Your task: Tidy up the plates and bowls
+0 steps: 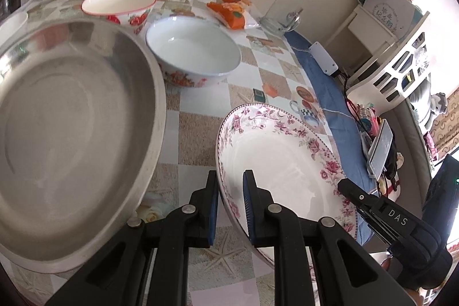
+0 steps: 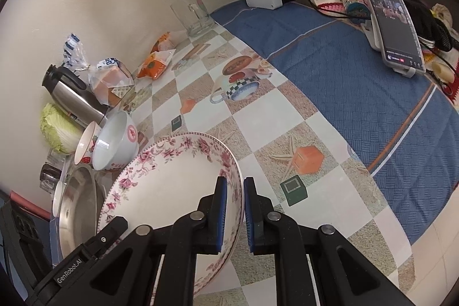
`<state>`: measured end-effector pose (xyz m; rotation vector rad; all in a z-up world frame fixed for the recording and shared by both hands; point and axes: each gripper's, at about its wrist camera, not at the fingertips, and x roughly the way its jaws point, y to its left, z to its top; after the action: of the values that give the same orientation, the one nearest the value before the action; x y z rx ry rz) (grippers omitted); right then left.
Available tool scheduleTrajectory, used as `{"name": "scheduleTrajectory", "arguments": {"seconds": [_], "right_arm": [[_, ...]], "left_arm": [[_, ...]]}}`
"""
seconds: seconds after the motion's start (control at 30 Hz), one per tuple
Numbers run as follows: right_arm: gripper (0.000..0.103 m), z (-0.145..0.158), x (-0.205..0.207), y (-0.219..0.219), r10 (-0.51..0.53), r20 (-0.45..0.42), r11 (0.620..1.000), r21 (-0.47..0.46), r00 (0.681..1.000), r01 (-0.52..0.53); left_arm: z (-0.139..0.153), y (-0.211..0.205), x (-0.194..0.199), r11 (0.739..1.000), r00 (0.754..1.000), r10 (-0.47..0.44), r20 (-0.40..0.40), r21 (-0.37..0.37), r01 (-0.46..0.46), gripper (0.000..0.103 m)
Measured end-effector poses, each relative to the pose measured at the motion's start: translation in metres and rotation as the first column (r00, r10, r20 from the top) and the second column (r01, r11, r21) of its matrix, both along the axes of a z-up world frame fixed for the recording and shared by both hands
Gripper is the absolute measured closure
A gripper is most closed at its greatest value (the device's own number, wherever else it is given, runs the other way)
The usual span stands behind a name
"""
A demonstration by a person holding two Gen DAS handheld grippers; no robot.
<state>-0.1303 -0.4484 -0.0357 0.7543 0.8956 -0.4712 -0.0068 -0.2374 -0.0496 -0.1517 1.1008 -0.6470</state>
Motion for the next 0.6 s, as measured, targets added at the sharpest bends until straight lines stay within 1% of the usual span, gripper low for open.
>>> {"name": "scheduleTrajectory", "arguments": {"seconds": [0.3,0.6], "right_arm": [[0.09,0.018,0.003,0.015,0.02,0.041,0.999,-0.045,0.999,-0.018],[0.09,0.031,0.022,0.046,0.08,0.054,0.994,-0.075,0.995,-0.076]], "left_arm": [[0.028,0.011,0.001,1.0,0.997,-0.017,0.076,-0.013,0.018,0.086],[0.044,0.041,0.013,1.0,0.994,0.004,0.109,-0.019,-0.002,0.086]]}}
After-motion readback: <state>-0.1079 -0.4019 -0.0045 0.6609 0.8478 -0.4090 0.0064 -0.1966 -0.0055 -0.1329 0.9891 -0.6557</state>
